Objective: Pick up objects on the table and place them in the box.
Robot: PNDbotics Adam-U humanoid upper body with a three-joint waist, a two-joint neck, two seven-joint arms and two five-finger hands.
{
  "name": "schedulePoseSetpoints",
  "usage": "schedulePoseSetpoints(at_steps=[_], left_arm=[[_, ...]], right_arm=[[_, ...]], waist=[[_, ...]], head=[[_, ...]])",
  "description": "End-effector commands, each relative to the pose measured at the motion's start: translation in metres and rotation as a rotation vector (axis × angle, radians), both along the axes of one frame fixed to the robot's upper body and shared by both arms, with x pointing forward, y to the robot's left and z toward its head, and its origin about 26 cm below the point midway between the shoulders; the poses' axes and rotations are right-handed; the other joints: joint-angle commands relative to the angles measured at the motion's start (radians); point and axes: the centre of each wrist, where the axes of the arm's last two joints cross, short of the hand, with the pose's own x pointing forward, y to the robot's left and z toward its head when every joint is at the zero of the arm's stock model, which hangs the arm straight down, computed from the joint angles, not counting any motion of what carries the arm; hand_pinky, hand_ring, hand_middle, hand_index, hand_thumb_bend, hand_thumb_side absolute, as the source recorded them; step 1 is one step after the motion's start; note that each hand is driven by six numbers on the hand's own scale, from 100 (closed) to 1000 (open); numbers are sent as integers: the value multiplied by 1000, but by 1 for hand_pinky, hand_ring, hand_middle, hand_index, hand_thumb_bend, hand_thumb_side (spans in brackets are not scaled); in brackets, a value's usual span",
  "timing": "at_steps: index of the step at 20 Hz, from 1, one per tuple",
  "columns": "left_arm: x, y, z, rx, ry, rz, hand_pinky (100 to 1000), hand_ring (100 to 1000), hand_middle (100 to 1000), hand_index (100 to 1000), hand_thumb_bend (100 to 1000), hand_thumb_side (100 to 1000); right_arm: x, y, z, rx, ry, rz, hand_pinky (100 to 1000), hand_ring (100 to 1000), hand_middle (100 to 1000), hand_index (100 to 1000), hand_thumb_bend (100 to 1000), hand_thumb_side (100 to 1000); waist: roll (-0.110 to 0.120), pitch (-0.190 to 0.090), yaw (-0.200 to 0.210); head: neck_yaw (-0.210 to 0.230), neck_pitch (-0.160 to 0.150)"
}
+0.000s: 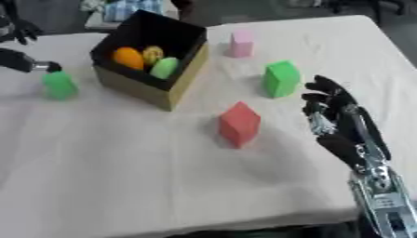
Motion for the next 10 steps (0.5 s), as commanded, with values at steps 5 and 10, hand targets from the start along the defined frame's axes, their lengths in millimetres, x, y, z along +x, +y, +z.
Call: schedulePoseSetpoints(at_steps=[5, 10], left_arm=[[1, 6, -5, 80, 65, 7, 791, 731, 741, 858, 705, 578], [0, 4, -22, 117, 41, 42, 766, 698, 706, 835, 637, 521]], right_arm=[[2, -4, 7, -18, -20, -7, 701, 795, 808, 918, 100, 456], [2, -4, 7, -18, -19, -5, 701, 795, 808, 919, 100, 458]], waist=[[-12, -31, -3], [-11, -31, -4]], head=[[-1, 5], [-3, 5]])
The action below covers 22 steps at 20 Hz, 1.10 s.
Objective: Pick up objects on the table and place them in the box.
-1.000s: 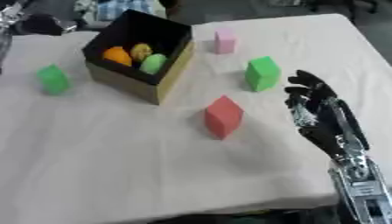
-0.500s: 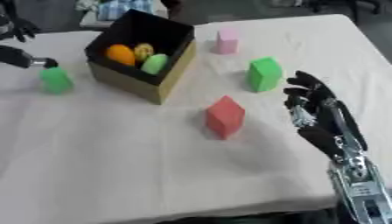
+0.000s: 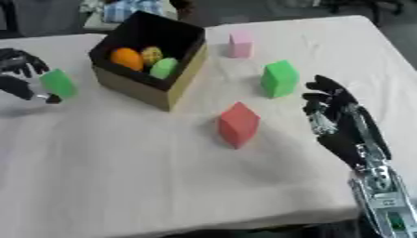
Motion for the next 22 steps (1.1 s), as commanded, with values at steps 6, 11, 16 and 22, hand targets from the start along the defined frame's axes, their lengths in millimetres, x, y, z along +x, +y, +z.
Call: schedulePoseSetpoints(at_steps=[6, 11, 16, 22], left_arm=[[0, 0, -2, -8, -163, 30, 704, 555, 512, 688, 367, 359], [-2, -6, 23, -100, -337, -7, 683, 504, 433, 604, 221, 262], [-7, -18, 66, -210, -506, -61, 681, 490, 412, 592, 203, 259], [-11, -30, 94, -237, -572, -94, 695, 516, 446, 626, 254, 290]], right_arm=[[2, -3, 7, -17, -20, -4, 701, 795, 807, 919, 100, 460], [2, -3, 7, -17, -21, -3, 701, 795, 807, 919, 100, 461], [2, -3, 7, -19, -20, -2, 701, 794, 807, 919, 100, 460], [2, -3, 7, -19, -20, -3, 701, 794, 807, 919, 100, 459]], waist=[[-13, -31, -5], [-12, -32, -5], [-11, -33, -5], [-10, -35, -8]], head=[[-2, 5], [-3, 5], [-4, 5], [-2, 5]])
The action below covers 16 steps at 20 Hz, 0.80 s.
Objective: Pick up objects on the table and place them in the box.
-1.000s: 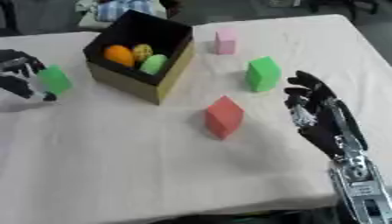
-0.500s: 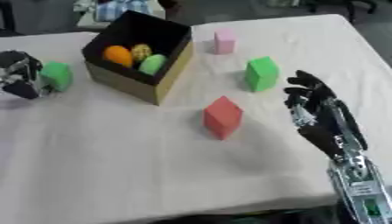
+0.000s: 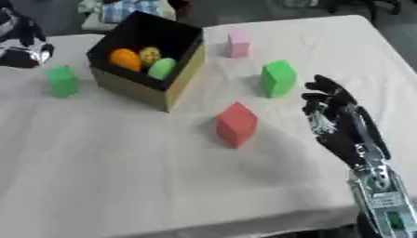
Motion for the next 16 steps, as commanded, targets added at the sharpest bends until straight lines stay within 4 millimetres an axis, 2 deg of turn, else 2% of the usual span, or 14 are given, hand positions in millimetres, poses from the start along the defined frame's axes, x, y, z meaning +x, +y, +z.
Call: schedulePoseSetpoints(at_steps=[1, 4, 5, 6, 7, 8, 9, 10, 11, 16], left_arm=[[-5, 6, 29, 18, -55, 12, 698, 523, 454, 634, 268, 297], [-4, 10, 23, 63, 19, 16, 728, 573, 514, 700, 336, 353], [-3, 12, 21, 89, 63, 15, 753, 629, 585, 756, 395, 383], [-1, 15, 19, 115, 107, 16, 760, 646, 604, 771, 414, 392], [0, 17, 16, 136, 148, 19, 786, 696, 673, 824, 504, 444], [2, 19, 15, 154, 183, 22, 786, 696, 673, 824, 504, 444], [4, 21, 12, 172, 218, 28, 807, 737, 735, 860, 649, 521], [6, 22, 10, 192, 249, 36, 808, 740, 738, 862, 659, 525], [8, 23, 8, 209, 275, 43, 823, 762, 766, 878, 728, 545], [18, 21, -12, 252, 362, 63, 838, 781, 790, 888, 742, 540]], right_arm=[[2, -3, 8, -18, -22, -4, 701, 794, 807, 919, 100, 459], [2, -3, 8, -19, -22, -3, 701, 794, 807, 919, 100, 459], [2, -3, 8, -19, -22, -3, 701, 794, 807, 919, 100, 459], [2, -3, 8, -19, -21, -3, 701, 794, 807, 919, 100, 459], [2, -3, 7, -19, -21, -2, 701, 794, 807, 919, 100, 460], [2, -3, 7, -20, -20, -2, 701, 794, 807, 919, 100, 460], [2, -3, 7, -20, -19, -2, 701, 794, 807, 919, 100, 460], [2, -3, 7, -20, -19, -1, 701, 794, 807, 919, 100, 460], [2, -3, 7, -20, -18, -1, 701, 794, 807, 919, 100, 460], [2, -2, 7, -19, -17, 4, 700, 793, 807, 919, 100, 460]], waist=[[-9, -31, -2], [-7, -31, -4], [-7, -31, -5], [-6, -32, -5], [-6, -31, -5], [-6, -31, -5], [-6, -31, -4], [-6, -31, -4], [-7, -31, -4], [-10, -28, -6]], head=[[-1, 5], [-2, 5], [-2, 5], [-2, 5], [-2, 5], [-3, 5], [-3, 5], [-2, 5], [-2, 5], [0, 5]])
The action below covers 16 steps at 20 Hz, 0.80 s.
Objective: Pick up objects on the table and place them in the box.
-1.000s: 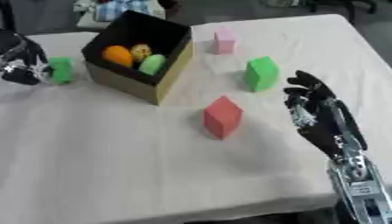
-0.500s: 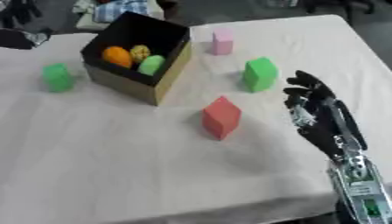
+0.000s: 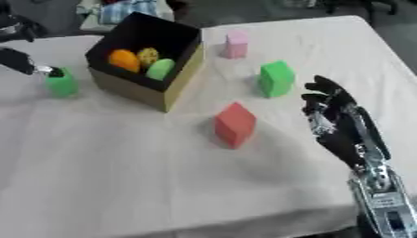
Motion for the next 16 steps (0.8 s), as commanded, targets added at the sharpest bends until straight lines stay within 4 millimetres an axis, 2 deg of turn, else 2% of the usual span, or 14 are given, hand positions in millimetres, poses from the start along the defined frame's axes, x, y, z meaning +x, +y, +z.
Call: schedulePoseSetpoints(at_steps=[1, 4, 5, 10, 11, 12, 14, 16], left_arm=[[4, 4, 4, 33, 8, 19, 838, 781, 790, 887, 735, 537], [7, 2, -9, 44, 28, 31, 830, 773, 781, 879, 706, 521], [7, 1, -12, 45, 27, 34, 822, 763, 768, 868, 668, 501], [9, 0, -22, 52, 13, 44, 821, 761, 767, 867, 662, 498], [9, 0, -22, 50, 12, 44, 808, 742, 745, 852, 613, 474], [8, 1, -25, 46, 10, 54, 796, 719, 718, 833, 512, 412], [8, 3, -29, 46, 3, 74, 781, 683, 677, 808, 448, 363], [7, 4, -31, 46, -1, 84, 753, 614, 599, 752, 317, 259]], right_arm=[[2, -2, 7, -18, -20, 3, 700, 793, 807, 919, 100, 460], [2, -2, 7, -16, -21, 4, 701, 793, 807, 919, 100, 461], [2, -2, 7, -16, -21, 5, 701, 793, 807, 919, 100, 461], [2, -2, 7, -15, -21, 6, 701, 793, 807, 919, 100, 461], [2, -2, 7, -15, -21, 6, 701, 793, 807, 919, 100, 470], [2, -1, 7, -14, -21, 6, 701, 793, 807, 919, 100, 461], [2, -1, 7, -14, -20, 6, 701, 793, 807, 919, 100, 462], [3, -2, 7, -14, -20, 5, 701, 793, 806, 919, 100, 462]], waist=[[-11, -28, -2], [-13, -25, -5], [-14, -25, -6], [-14, -23, -8], [-15, -23, -8], [-15, -21, -9], [-15, -20, -11], [-15, -20, -11]], head=[[0, 5], [1, 5], [1, 5], [2, 5], [2, 5], [1, 5], [2, 5], [1, 5]])
